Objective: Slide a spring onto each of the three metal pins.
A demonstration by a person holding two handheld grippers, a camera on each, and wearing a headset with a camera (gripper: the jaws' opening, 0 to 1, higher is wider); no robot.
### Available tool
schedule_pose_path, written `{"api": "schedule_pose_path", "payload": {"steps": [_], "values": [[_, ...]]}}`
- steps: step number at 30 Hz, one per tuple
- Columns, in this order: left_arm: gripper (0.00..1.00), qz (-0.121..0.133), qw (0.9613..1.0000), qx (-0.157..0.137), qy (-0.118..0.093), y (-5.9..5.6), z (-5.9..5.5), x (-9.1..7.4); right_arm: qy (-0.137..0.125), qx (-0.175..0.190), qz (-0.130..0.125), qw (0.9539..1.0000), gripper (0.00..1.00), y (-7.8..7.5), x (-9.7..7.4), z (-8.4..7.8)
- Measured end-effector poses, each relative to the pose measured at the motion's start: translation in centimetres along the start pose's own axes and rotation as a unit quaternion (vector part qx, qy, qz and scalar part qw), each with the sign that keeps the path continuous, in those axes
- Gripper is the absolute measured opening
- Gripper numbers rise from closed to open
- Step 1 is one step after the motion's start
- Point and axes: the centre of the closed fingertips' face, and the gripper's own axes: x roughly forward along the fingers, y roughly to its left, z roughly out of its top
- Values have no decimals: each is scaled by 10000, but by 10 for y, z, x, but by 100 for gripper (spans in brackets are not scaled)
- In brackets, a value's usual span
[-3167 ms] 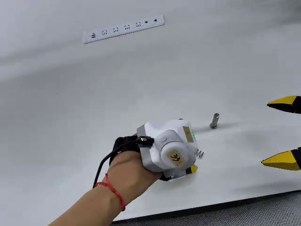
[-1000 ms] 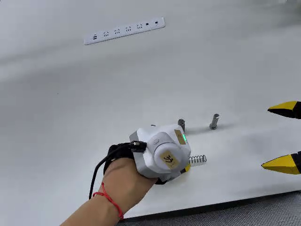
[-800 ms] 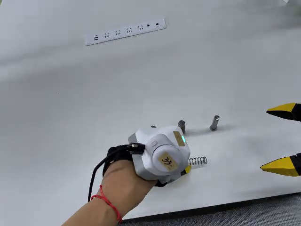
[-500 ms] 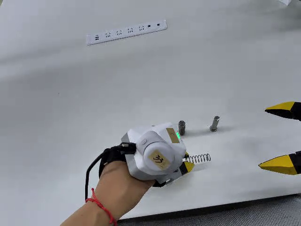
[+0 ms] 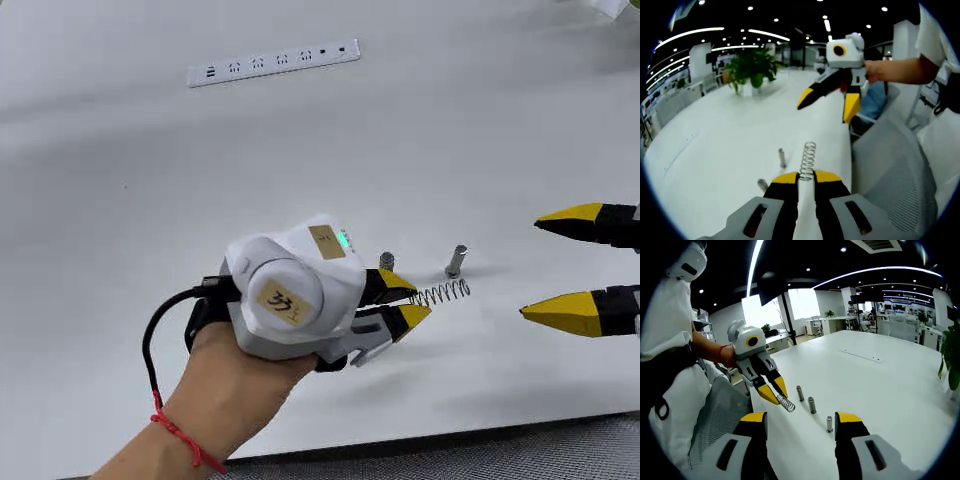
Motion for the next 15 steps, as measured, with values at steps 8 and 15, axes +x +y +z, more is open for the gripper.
{"api": "schedule_pose_path", "payload": {"steps": [8, 15], "values": [[11, 10, 9973, -271, -680, 2, 29, -12, -590, 614, 206, 9962, 37, 8, 12, 31], [11, 15, 9935, -464, -1044, 5, 42, -19, -880, 984, 307, 9908, 28, 7, 17, 43]]}}
